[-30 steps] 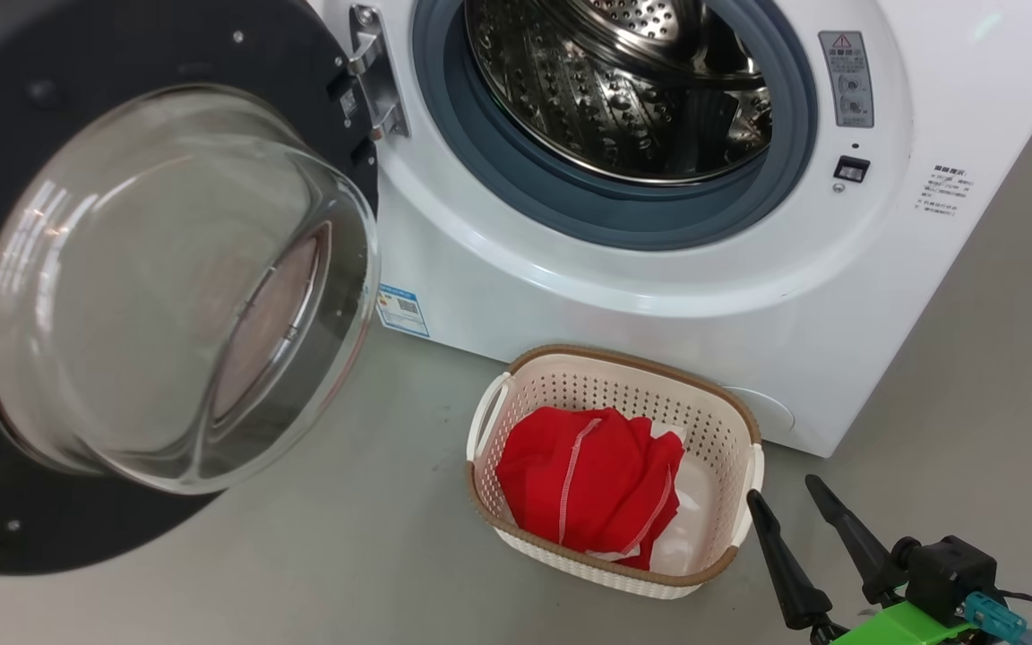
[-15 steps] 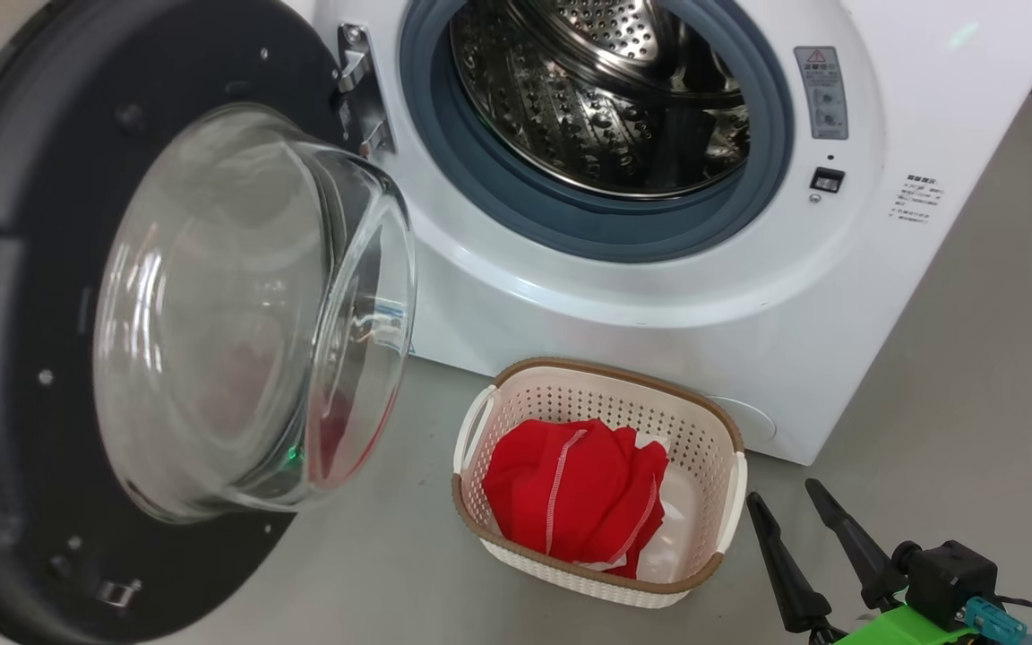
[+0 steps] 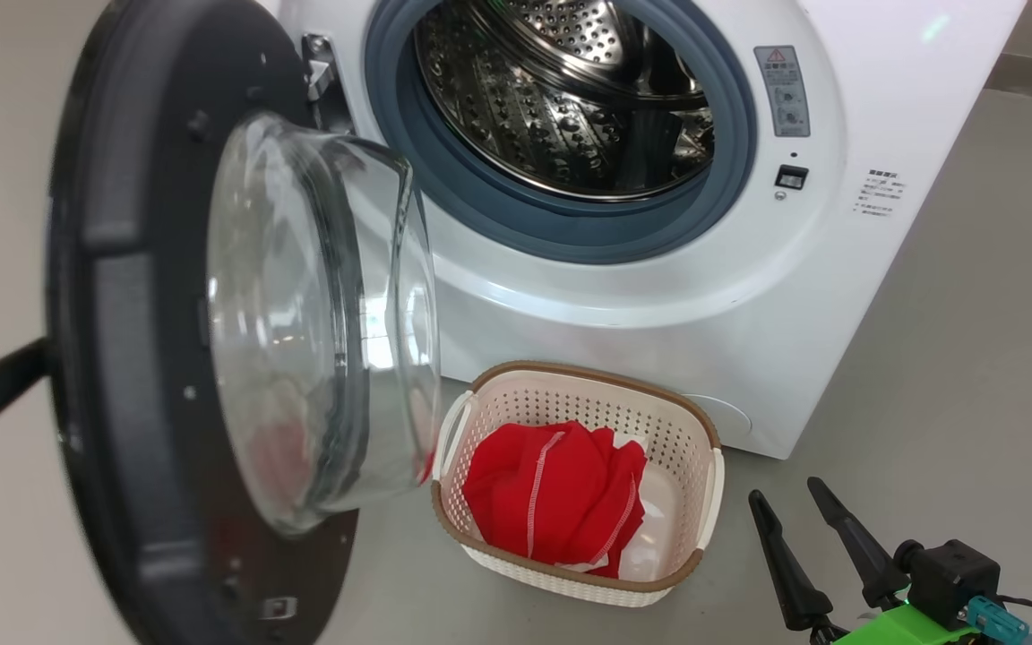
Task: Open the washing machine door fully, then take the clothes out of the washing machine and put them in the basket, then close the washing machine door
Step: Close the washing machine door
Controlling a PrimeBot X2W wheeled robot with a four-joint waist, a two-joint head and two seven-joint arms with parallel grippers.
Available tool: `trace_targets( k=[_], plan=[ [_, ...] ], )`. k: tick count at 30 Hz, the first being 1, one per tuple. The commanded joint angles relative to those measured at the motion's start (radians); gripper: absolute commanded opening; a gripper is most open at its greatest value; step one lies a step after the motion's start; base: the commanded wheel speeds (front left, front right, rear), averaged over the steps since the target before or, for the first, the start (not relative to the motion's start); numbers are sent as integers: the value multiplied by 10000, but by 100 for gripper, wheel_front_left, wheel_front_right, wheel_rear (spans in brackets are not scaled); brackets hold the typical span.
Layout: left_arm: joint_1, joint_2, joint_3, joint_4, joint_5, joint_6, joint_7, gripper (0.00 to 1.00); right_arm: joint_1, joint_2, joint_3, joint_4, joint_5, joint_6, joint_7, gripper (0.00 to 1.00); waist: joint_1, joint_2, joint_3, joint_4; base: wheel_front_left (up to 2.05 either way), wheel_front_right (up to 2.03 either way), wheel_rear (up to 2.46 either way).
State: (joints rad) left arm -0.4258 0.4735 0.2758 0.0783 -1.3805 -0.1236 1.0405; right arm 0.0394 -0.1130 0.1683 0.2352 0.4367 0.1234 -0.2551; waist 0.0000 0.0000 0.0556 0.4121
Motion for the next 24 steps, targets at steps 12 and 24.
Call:
trace_targets(
  k=[12,24],
  plan=[
    [-213,183,-836,-1466,-274,-71,-966,0,-139,-27,79,-259,-93,73,-67,100,0,0,33,-263,0,0,0],
    [-489,-34,-2153,-1867,-21,-71,-2703,0,-143,-45,51,-268,-99,73,-67,100,0,0,32,-408,0,0,0]
  ],
)
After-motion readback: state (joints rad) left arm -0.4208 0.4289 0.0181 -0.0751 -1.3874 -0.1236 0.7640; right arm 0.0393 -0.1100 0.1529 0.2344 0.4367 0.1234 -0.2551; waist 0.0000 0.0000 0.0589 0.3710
